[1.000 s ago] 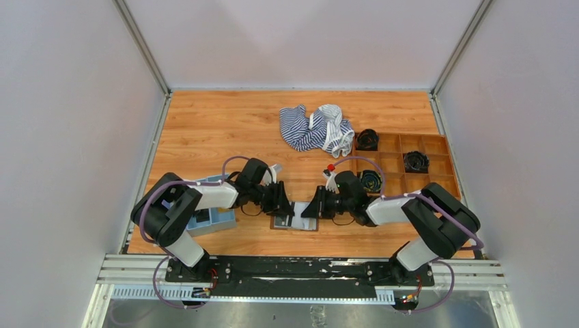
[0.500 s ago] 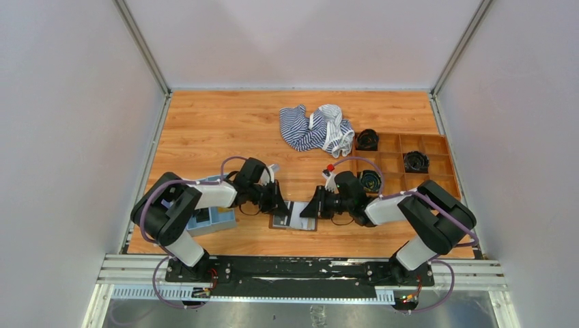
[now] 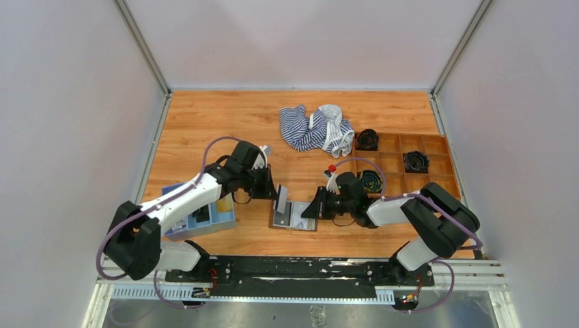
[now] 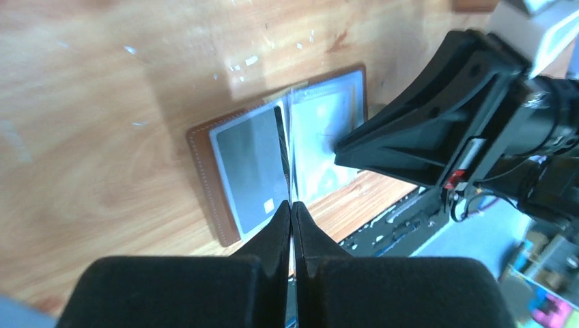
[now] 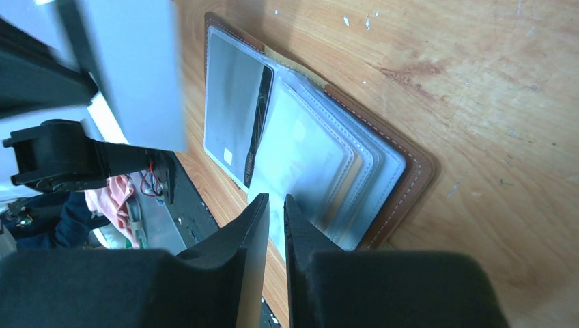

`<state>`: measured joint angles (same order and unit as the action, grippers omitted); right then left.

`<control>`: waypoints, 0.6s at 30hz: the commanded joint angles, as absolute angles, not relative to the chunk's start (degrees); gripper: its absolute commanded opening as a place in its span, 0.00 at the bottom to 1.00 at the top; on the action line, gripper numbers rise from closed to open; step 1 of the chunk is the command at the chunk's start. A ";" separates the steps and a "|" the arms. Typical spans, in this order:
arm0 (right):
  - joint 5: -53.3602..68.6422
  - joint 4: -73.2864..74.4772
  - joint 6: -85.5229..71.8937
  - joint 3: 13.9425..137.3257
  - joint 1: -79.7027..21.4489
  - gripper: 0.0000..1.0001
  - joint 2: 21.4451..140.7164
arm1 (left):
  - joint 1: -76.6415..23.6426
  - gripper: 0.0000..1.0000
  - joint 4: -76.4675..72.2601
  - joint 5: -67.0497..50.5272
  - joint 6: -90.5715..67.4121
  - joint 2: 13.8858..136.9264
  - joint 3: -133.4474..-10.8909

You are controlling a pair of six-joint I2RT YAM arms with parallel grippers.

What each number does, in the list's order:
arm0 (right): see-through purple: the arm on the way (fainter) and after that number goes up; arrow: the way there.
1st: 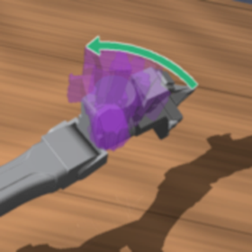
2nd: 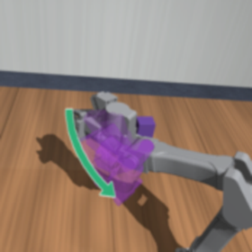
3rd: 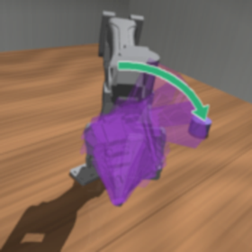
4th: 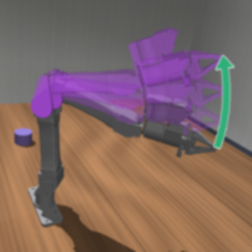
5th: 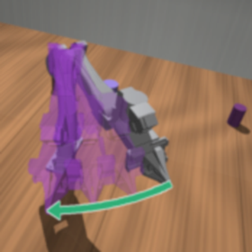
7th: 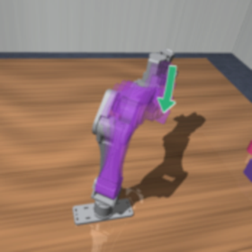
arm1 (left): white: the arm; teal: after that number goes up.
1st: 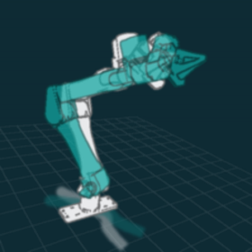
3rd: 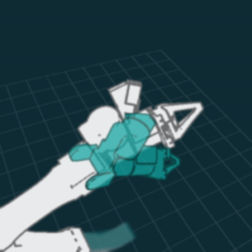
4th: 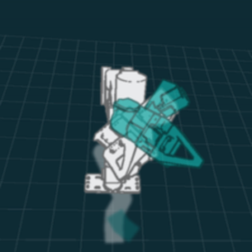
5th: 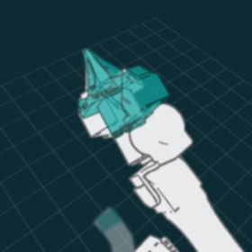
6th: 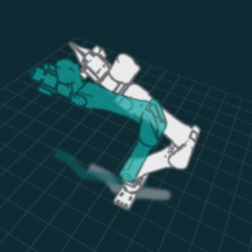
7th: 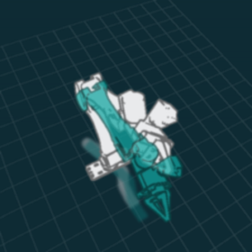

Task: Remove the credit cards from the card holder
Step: Remove the credit card from the card holder, then place the credit card in the storage box.

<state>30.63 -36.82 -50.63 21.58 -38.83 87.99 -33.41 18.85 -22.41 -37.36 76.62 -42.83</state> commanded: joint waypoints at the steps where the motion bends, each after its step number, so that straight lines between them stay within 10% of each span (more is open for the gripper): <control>1: 27.12 -24.18 -46.21 21.64 -38.11 0.18 86.59 | -33.03 0.00 40.57 -9.16 -29.62 70.98 -52.22; 18: 23.98 -5.71 -39.71 29.97 -38.09 0.40 72.55 | -25.23 0.00 78.17 41.04 -25.97 60.81 -68.69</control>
<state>25.32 -11.22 -42.13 28.53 -38.54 73.67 -29.19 70.83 28.95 -25.39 62.81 -67.20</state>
